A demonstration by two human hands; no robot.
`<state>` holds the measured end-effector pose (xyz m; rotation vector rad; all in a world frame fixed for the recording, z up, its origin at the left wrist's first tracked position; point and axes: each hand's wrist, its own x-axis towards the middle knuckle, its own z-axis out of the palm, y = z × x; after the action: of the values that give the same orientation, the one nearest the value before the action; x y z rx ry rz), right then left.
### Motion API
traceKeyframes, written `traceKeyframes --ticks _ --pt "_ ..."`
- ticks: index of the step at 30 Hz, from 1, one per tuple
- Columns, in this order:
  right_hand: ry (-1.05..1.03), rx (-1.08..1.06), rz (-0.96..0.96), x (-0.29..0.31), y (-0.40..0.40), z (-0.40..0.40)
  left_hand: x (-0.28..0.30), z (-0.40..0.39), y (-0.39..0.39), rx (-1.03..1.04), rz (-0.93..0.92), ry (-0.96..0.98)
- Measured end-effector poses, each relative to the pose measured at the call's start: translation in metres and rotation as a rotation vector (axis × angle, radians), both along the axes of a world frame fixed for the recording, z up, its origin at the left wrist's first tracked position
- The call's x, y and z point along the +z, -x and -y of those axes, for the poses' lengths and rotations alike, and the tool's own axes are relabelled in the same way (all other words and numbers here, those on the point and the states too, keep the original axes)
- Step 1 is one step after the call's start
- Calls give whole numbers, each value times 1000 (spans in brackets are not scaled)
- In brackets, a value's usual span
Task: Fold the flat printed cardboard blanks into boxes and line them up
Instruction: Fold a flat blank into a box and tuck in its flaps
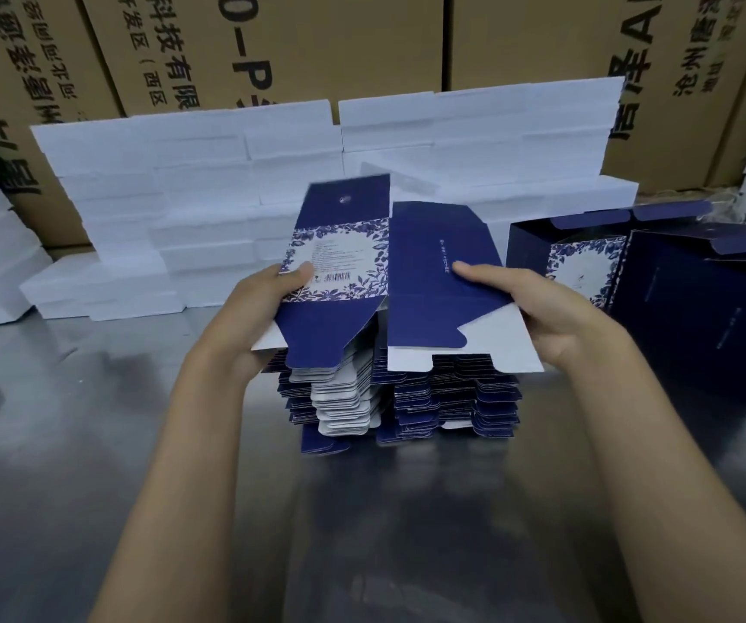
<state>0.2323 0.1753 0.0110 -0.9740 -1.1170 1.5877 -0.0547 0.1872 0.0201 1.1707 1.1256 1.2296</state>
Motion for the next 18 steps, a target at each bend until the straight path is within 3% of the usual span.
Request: traceKeyframes --ticks 5,11,18 --pt "-82 -55 162 -1 -17 2 -6 -4 -8 49 -33 -139" --pt "-127 7 229 0 -33 7 -1 -1 -8 44 -25 -126" --pt "-114 10 180 1 -33 6 3 5 -15 51 -30 -197"
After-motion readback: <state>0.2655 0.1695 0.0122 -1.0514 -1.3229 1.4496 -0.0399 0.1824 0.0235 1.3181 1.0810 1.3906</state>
